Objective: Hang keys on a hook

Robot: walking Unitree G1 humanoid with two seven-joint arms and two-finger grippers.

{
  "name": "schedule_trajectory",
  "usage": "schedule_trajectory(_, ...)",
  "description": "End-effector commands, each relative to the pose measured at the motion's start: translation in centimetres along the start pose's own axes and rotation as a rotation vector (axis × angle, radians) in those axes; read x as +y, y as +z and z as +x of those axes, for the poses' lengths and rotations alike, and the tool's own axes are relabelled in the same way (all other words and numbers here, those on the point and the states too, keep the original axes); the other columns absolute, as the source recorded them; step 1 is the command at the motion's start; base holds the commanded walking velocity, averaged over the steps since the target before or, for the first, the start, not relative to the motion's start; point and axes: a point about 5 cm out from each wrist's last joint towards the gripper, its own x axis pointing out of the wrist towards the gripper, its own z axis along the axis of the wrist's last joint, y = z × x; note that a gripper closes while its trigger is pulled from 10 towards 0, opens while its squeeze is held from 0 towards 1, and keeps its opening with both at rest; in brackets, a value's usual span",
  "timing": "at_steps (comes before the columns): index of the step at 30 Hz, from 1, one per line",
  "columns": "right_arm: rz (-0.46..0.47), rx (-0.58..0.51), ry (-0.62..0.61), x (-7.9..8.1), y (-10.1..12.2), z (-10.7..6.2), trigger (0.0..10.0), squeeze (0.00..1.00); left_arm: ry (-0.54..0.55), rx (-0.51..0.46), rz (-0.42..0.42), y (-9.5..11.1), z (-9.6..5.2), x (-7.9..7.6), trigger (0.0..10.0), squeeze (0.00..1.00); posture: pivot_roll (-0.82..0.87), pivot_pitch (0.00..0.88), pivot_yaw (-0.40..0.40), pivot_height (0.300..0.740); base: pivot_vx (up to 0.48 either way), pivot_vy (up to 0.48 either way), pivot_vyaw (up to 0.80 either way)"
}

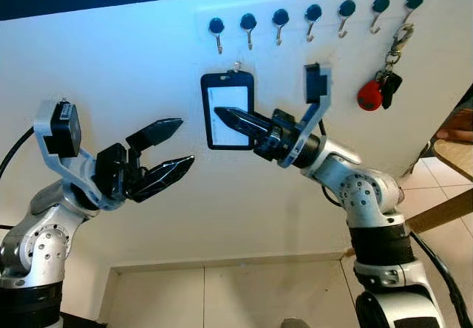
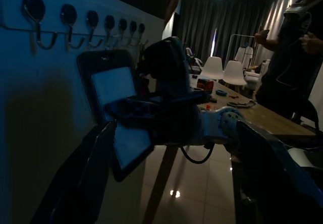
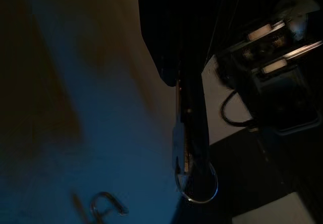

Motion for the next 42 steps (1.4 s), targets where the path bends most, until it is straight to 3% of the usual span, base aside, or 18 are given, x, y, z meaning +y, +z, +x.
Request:
schedule_trajectory(1, 0.015, 0.013, -0.012, -0.2, -0.1, 0.5, 0.0, 0.0, -0.007, -0.006, 0.015, 0.1, 0.2, -0.2, 10.0, 0.0, -0.15, 0.093, 0.084, 0.74, 0.0, 0.0, 0.0)
schedule_trajectory(16, 0.055, 0.017, -0.052, -0.8, -0.1, 2.6, 0.0, 0.0, -0.043, -0.028, 0.029, 0.4, 1.4, -0.2, 10.0, 0.0, -0.16, 0.097, 0.091, 0.74, 0.0, 0.0, 0.0)
schedule_trajectory(42, 0.089, -0.008, -0.09, -1.0, 0.3, 4.4, 0.0, 0.0, -0.063, -0.028, 0.035, 0.6, 1.8, -0.5, 10.0, 0.0, -0.15, 0.107, 0.093, 0.74, 0.0, 0.0, 0.0)
